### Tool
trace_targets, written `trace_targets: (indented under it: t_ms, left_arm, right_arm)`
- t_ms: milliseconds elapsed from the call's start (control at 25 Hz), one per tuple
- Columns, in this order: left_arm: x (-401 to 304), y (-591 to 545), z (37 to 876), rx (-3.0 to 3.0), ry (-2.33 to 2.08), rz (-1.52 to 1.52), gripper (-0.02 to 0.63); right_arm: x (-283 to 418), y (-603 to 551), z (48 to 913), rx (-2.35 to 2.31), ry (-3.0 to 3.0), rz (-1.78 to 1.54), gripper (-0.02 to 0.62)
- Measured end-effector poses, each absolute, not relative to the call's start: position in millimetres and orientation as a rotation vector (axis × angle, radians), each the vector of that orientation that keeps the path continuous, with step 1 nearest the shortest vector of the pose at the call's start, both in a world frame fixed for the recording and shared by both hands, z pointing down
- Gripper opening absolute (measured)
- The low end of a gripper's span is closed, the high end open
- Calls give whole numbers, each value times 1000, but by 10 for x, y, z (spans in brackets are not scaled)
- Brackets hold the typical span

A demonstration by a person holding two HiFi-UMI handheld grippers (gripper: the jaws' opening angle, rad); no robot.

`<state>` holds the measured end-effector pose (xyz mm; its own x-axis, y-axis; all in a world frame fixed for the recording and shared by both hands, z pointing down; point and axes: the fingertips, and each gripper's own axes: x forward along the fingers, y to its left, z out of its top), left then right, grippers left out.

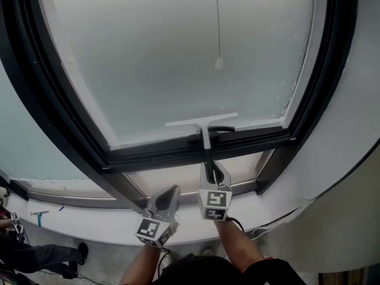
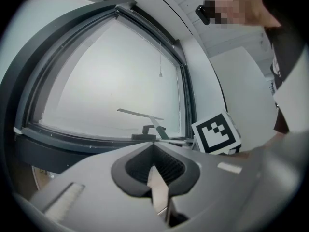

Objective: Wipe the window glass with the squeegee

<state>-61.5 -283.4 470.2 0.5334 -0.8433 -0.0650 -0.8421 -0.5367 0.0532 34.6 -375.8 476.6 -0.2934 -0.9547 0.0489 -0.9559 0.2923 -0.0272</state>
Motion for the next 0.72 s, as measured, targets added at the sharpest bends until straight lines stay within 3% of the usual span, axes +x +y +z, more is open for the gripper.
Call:
trace_targets:
  t_ms: [240, 720]
  left_arm:
    - [-921, -2875, 4605, 2792, -1433, -151, -2]
    - [-1662, -2923, 4166, 2875, -1460, -276, -3]
  right_arm:
    - [95, -3656, 4146, 1967, -2580, 1, 95]
    - [-751, -3937, 2166, 1981, -2700, -541, 95]
